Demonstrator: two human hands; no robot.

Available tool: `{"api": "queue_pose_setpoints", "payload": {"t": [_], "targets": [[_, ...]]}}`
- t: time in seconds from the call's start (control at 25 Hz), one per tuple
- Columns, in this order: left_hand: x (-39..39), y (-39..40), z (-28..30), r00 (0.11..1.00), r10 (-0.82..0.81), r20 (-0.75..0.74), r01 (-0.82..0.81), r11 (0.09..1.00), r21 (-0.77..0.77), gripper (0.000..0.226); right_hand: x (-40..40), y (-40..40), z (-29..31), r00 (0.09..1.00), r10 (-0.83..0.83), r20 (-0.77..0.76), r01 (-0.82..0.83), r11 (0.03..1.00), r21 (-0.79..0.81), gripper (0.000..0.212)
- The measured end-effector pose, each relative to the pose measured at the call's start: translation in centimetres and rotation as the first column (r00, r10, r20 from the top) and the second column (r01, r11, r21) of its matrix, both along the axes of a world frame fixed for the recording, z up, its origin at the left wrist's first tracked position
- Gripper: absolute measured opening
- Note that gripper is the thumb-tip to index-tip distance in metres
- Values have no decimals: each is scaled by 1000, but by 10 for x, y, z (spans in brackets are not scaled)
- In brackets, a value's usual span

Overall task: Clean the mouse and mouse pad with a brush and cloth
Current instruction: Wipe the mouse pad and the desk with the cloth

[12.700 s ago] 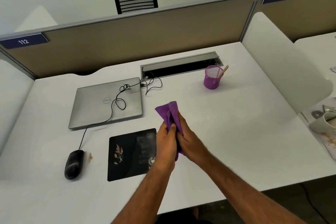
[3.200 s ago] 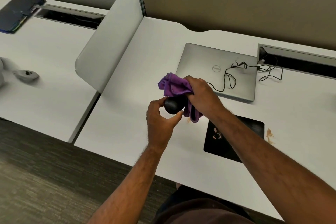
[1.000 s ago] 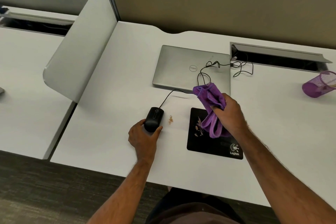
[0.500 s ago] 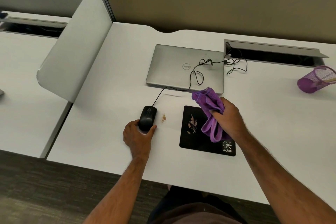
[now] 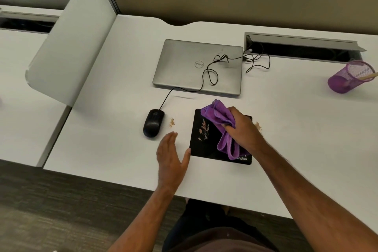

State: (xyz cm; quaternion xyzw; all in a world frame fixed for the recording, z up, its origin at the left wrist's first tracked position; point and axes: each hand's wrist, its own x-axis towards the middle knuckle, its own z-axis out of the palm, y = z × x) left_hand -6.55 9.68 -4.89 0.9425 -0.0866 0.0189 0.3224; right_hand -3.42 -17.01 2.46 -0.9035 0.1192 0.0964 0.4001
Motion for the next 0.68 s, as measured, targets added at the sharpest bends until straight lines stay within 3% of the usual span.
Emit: {"api": "queue_pose_setpoints", "payload": {"t": [0.16, 0.28, 0.4, 0.56, 0.68], "targets": [[-13, -15, -13, 983, -177, -52, 183, 971, 156, 67, 2, 7, -1, 993, 105, 48, -105, 995, -4, 46], [-17, -21, -21, 979, -158, -125, 180, 966, 184, 71, 5, 16, -2, 982, 178, 54, -176, 984, -39, 61], [-18, -26, -25, 980, -137, -141, 171, 950, 260, 72, 3, 30, -15, 940, 342, 23, -329, 918, -220, 72], [-19, -28, -29, 982, -130, -140, 168, 937, 307, 75, -8, 42, -40, 849, 521, -86, -506, 754, -419, 67], [-20, -28, -32, 983, -131, -131, 166, 936, 311, 78, -19, 43, -50, 858, 511, -52, -474, 750, -461, 62]]}}
